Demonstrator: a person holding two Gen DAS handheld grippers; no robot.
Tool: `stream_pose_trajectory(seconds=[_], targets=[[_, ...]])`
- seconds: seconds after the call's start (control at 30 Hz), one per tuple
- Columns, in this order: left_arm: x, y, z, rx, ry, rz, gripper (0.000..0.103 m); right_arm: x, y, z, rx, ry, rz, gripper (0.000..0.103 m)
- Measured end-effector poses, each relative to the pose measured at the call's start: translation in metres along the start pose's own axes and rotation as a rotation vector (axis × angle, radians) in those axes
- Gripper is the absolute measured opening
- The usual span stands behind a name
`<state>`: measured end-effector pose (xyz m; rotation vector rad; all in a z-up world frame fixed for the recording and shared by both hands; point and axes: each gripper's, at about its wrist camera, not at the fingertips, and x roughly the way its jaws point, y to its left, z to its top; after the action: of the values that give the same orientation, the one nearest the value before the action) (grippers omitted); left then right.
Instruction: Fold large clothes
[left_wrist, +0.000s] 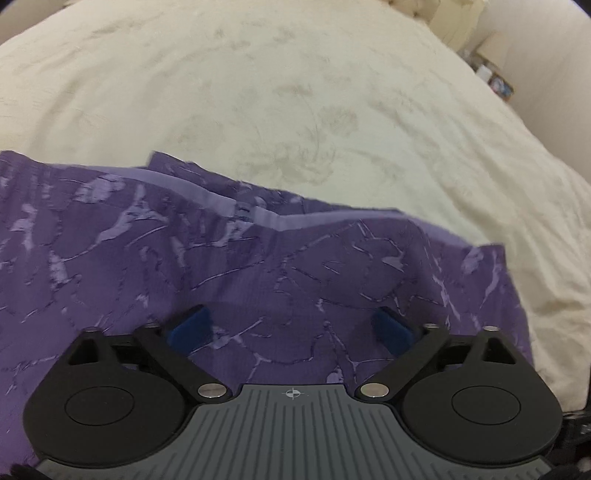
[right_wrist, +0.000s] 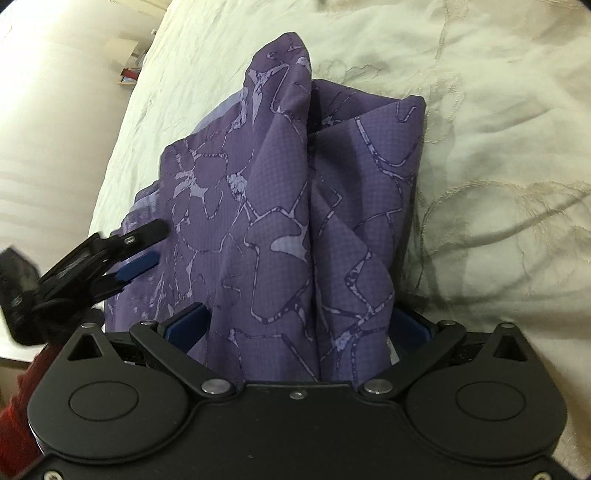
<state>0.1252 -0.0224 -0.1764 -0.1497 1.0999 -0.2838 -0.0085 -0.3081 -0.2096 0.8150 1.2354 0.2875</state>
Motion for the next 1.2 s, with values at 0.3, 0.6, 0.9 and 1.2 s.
stream_pose_trajectory(seconds=[0.3,0.6,0.9,1.2], targets=[[0.007,-0.009,0.009,0.02,0.062,0.055,0.096,-0.009,-0.011,0.002,-0.01,0.018,0.043,0.103],[-0.014,0.0,0.001,-0.05,-0.068,0.028,0.015,-0.016,-0.028,0.01,-0.006,0.038,0.08,0.103],[-0.01,0.028,-0.013,-0.258,-0.068,-0.025,0.006,-0.021,-0.037,0.019,0.003,0.043,0.093,0.103],[-0.062,0.045,-0.094,-0.305,-0.097,-0.083,0.006,-0.027,-0.047,0.022,0.014,0.027,0.113,0.101]])
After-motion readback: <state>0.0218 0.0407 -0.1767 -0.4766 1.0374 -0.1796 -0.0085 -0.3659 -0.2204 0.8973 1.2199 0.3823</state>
